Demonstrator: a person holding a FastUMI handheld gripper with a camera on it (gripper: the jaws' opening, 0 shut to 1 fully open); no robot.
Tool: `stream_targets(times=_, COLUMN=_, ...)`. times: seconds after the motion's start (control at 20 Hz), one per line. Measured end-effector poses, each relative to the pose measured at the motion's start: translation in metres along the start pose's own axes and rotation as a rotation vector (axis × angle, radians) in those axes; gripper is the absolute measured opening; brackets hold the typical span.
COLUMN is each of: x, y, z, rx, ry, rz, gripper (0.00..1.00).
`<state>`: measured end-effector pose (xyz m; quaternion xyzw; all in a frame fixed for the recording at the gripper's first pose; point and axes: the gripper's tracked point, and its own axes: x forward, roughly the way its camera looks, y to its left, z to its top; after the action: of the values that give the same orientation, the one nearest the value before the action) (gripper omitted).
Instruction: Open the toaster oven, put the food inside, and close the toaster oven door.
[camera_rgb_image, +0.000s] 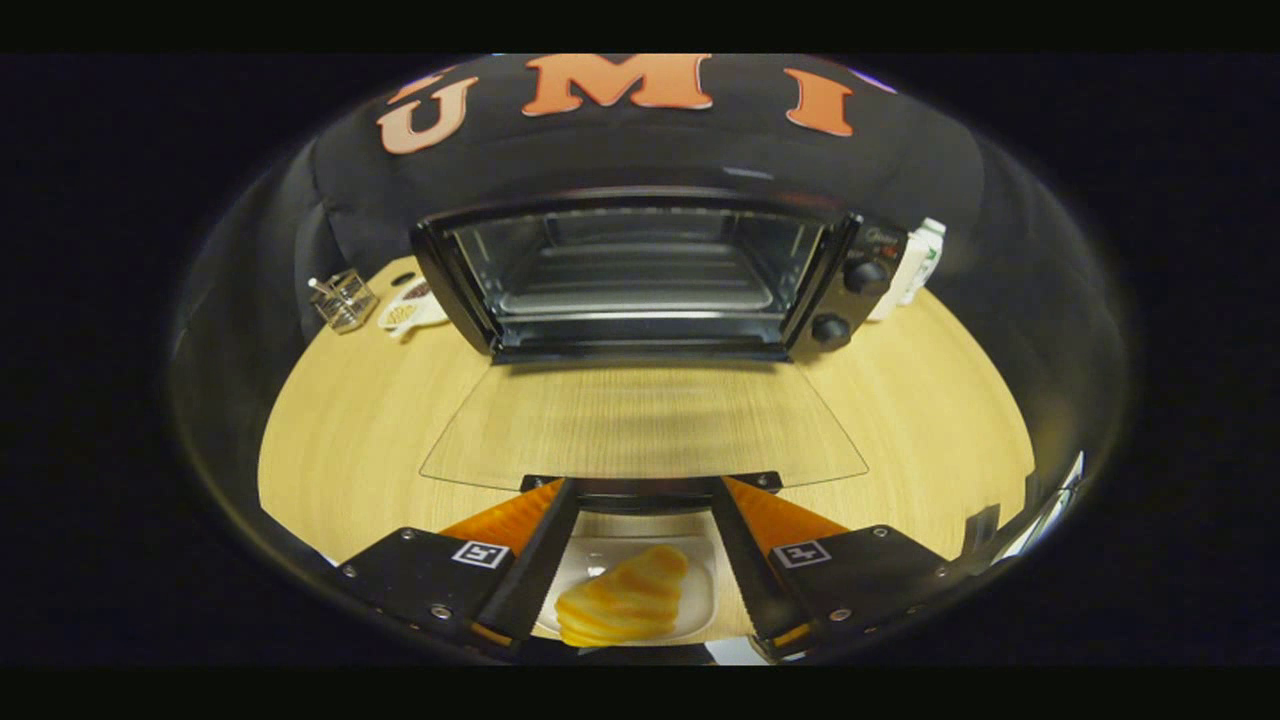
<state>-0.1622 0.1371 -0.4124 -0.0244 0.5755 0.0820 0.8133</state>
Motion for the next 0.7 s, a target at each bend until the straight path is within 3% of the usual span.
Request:
stream_targets(times=0.4, x=0.032, y=-0.008, z=0.007, rx=0.032, ry=0.059, rz=-0.002, gripper=0.81)
stream_targets(times=0.55, x=0.027, y=-0.012, z=0.011, rx=0.055, ry=0.057, rz=0.003, gripper=0.8)
stream_targets(times=0.7, x=0.003, y=-0.002, z=0.005, rx=0.128, ry=0.042, rz=0.058, gripper=0.81)
